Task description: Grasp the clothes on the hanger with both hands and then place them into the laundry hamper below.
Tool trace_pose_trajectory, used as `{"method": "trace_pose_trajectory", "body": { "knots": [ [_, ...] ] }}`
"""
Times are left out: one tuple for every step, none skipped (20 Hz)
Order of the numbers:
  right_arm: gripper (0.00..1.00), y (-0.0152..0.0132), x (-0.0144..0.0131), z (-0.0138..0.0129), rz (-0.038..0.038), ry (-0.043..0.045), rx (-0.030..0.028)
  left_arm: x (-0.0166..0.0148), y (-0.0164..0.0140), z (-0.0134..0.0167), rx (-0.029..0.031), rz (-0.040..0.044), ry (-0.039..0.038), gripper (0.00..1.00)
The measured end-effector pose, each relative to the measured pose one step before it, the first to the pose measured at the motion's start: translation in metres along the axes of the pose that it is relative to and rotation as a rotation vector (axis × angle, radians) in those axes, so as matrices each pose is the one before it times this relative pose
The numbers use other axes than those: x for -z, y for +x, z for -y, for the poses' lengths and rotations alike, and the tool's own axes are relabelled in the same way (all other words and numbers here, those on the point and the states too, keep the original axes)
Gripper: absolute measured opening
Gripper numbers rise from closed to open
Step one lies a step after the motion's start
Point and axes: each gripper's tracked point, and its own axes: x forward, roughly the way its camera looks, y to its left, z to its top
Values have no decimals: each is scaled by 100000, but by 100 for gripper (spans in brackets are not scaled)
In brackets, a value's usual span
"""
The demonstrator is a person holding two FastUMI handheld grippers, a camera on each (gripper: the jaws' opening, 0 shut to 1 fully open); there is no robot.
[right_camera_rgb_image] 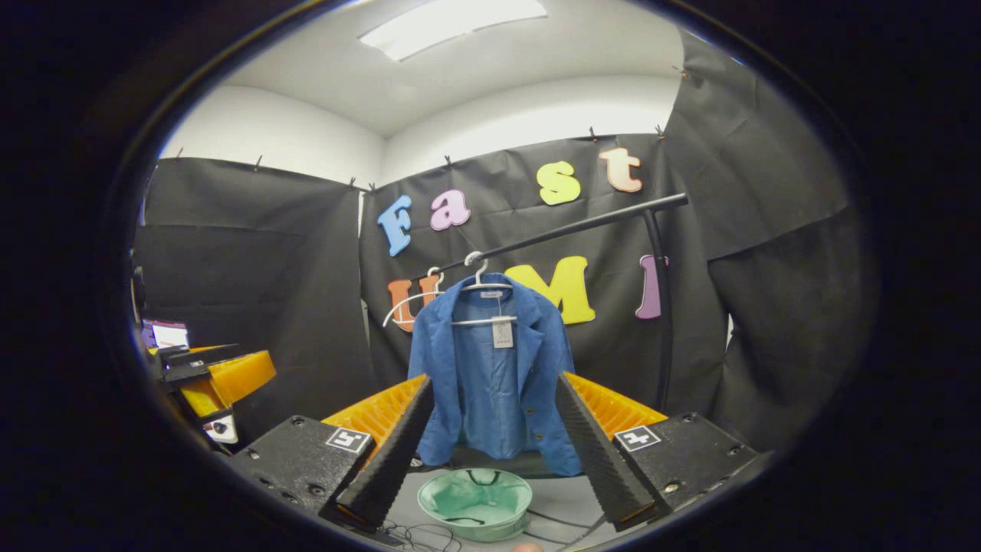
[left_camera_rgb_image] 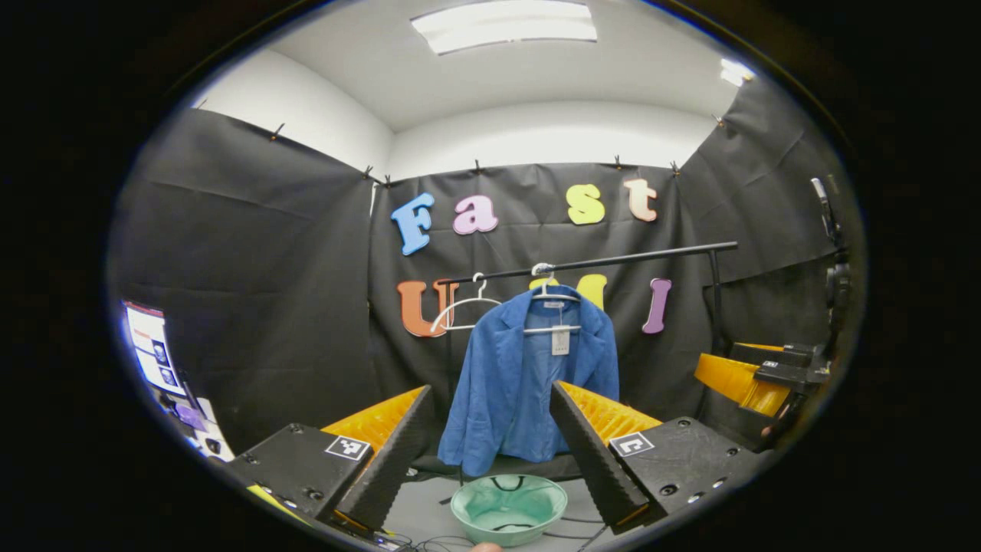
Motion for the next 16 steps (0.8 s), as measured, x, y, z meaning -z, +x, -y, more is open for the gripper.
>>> {"method": "trace_pose_trajectory", "body": {
  "knots": [
    [100,-17,20,29,188,-53,363,-100,-26,-3,122,296,96,99],
    [100,22,-200,-36,320,-136,102,6,-104,92,253,75,27,99],
    [99,-106,118,-25,56,-302,301,-49,-60,-100,-22,333,-58,99],
    [100,-144,-73,-175,210,-8,-164,-51,-8,59,123,198,-134,99],
    [100,-42,-31,-49,97,-128,48,-98,-93,104,179,228,-175,99],
    [100,-177,-88,7,298,-45,-83,88,-28,34,176,-37,-147,99],
    [99,-107,-26,-126,224,-262,0,-5,-74,-26,94,-187,-166,99],
    [100,-34,-74,83,81,-314,236,91,-110,48,178,-213,-102,99],
    [100,-125,77,-71,-6,-193,-145,-32,-56,-70,80,-76,1,99],
    [100,-94,79,-14,-229,-247,233,20,-58,27,157,-49,51,99],
    [100,-105,152,55,-273,-30,-73,45,-149,6,50,-37,157,99],
    [100,-111,28,-4,-143,2,48,-126,-79,164,182,-12,86,99],
    [100,2,67,110,-178,-53,-11,9,33,191,49,-94,159,99],
    [100,-56,-46,23,21,-13,-215,-3,45,74,0,-19,124,99],
    [100,-14,46,95,-13,-128,197,60,8,161,-1,-69,119,99],
    [100,64,5,58,-93,5,-369,-110,-7,80,-208,69,86,99]
  ]
}}
